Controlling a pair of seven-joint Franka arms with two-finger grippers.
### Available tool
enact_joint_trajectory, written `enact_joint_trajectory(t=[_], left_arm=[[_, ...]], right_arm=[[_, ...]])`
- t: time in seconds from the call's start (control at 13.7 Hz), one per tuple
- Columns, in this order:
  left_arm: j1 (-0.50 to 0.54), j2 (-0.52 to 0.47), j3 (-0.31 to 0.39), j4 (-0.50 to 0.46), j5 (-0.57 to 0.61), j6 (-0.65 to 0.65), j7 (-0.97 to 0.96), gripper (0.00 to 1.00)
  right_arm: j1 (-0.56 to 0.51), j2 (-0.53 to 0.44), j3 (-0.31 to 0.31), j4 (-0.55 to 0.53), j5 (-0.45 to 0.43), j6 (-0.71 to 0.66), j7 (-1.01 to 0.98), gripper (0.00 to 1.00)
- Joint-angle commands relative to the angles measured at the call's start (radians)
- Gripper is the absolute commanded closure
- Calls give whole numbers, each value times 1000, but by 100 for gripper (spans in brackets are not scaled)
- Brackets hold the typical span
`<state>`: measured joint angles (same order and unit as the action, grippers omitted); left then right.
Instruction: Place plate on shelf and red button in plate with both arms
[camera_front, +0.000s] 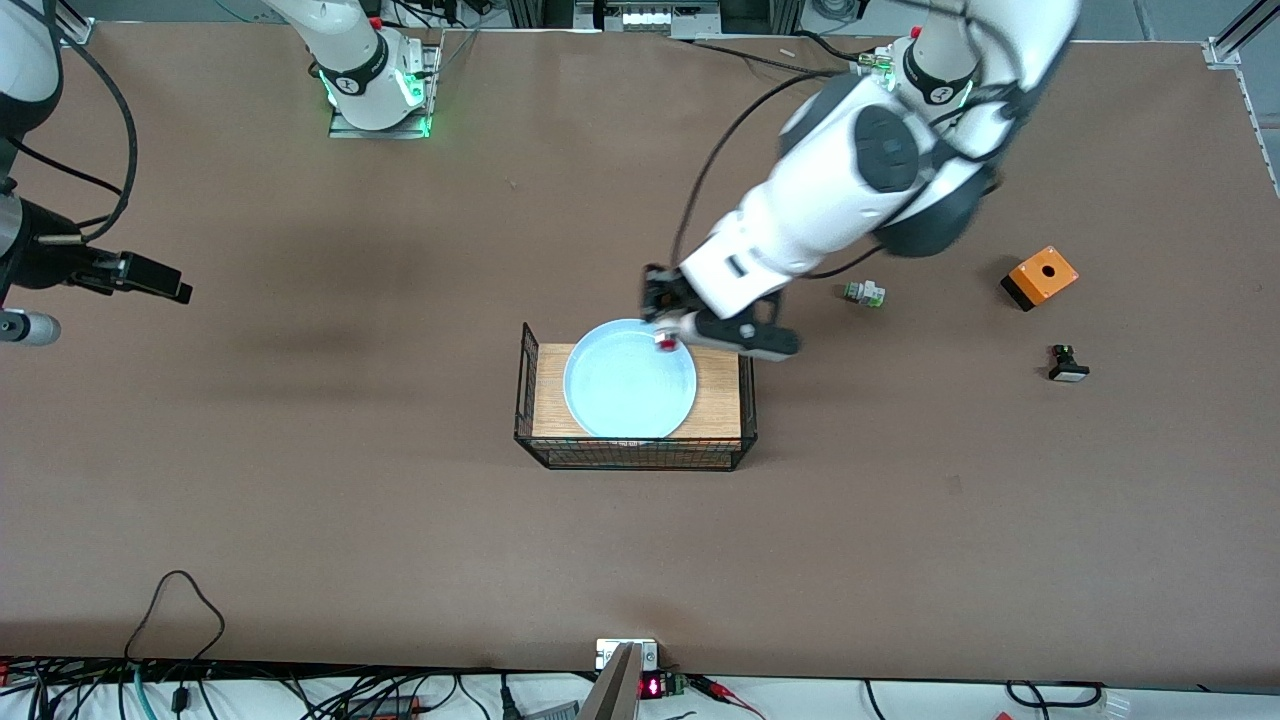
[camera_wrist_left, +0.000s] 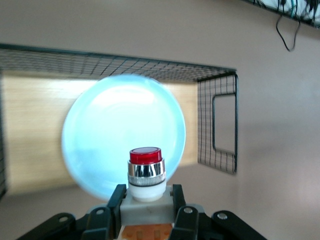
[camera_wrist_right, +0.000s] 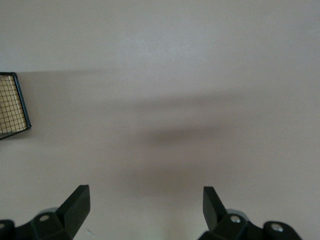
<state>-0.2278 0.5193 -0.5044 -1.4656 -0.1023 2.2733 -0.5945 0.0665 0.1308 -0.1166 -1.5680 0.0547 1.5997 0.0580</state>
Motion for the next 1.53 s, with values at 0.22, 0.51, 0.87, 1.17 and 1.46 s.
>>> enact_joint_trajectory(t=[0.22, 0.51, 0.87, 1.17, 1.46], left_arm=[[-140, 149, 76, 62, 375, 20, -192, 72], [-140, 150, 76, 62, 408, 19, -214, 0], [-90, 53, 67, 67, 404, -148, -199, 0], [-3, -135, 63, 70, 392, -551, -86, 0], [218, -208, 67, 211, 388, -892, 373, 0]], right_arm=[[-2, -134, 26, -138, -73, 51, -64, 0], [-7, -157, 23, -136, -65, 25, -59, 0], [-5, -155, 25, -113, -64, -3, -66, 0], [-4, -148, 26, -95, -69, 0, -66, 0], [-4, -154, 26, -95, -72, -4, -66, 0]])
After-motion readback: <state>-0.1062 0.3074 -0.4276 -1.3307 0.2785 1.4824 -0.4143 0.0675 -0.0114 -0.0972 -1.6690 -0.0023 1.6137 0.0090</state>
